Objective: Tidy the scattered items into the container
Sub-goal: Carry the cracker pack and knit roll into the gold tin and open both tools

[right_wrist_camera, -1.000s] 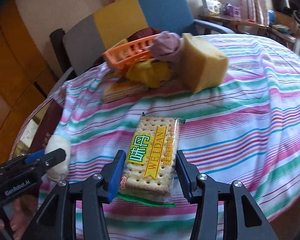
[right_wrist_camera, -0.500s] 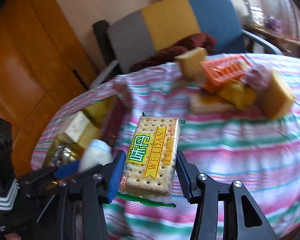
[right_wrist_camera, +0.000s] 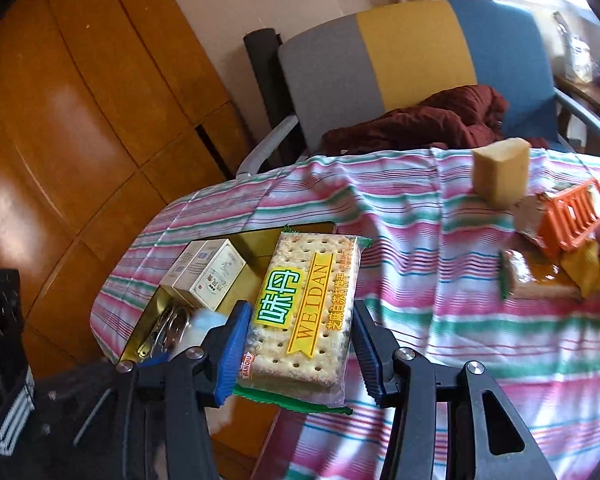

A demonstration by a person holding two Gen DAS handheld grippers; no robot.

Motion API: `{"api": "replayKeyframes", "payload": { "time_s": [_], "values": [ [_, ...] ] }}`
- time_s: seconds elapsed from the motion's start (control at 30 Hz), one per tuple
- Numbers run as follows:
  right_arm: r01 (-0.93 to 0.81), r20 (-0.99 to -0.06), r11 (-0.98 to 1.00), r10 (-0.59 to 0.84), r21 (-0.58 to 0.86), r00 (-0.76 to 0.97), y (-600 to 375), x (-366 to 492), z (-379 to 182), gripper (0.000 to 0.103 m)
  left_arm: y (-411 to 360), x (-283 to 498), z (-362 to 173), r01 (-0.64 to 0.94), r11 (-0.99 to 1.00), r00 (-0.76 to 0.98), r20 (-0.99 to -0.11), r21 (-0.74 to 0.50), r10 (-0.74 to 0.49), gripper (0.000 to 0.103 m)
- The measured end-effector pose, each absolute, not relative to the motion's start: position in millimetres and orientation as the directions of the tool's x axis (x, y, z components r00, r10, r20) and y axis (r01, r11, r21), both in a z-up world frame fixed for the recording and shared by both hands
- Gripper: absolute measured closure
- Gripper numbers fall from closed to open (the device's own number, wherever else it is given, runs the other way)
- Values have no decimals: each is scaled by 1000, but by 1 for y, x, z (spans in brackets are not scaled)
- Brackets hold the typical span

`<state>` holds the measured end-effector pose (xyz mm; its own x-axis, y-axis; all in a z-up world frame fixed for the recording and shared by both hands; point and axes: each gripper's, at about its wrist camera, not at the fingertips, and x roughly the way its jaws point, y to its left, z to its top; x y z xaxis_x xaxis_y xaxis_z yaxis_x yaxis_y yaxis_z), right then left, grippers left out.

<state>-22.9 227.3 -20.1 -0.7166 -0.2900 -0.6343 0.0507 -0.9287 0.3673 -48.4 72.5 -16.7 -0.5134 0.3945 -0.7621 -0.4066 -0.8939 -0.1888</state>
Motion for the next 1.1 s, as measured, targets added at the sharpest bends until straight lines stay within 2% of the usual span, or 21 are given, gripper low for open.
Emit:
{"api": "replayKeyframes", "payload": {
  "time_s": [0.2, 0.33, 0.43, 0.47, 0.53, 0.73, 0.8, 0.87, 0.93, 1.1],
  "values": [
    [57, -685, -909, -351, 412, -639, 198, -68, -39, 52, 48, -83, -48, -374, -927, -564, -787, -26, 249, 61],
    [38, -724, -909, -356, 415, -590, 172, -112, -53, 52, 40, -107, -70, -362, -931, -553, -814, 39, 181, 61],
    [18, -739, -906, -356, 423, -572, 152, -141, -66, 49, 29, -117, -79, -313, -949, -547, -823, 28, 156, 59],
    [14, -744, -905, -359, 426, -563, 147, -148, -70, 45, 24, -118, -80, -301, -954, -540, -826, 13, 159, 59],
    [17, -744, -886, -399, 463, -536, 142, -156, -76, 45, 16, -117, -81, -282, -959, -525, -835, -10, 163, 58],
    [-23, -738, -887, -370, 462, -564, 159, -132, -65, 42, -2, -101, -77, -257, -965, -519, -834, -55, 186, 59],
    [-9, -757, -907, -345, 420, -555, 158, -130, -63, 43, -5, -96, -72, -253, -966, -543, -818, -55, 189, 59],
    [3, -780, -920, -333, 391, -530, 155, -133, -66, 57, -6, -92, -68, -249, -968, -563, -809, -31, 171, 61],
    [22, -809, -937, -313, 349, -498, 148, -139, -69, 61, -6, -92, -65, -252, -968, -563, -811, -13, 157, 68],
    [51, -857, -968, -243, 247, -454, 133, -152, -78, 62, -15, -89, -58, -244, -968, -545, -816, -62, 190, 70]
  ]
}}
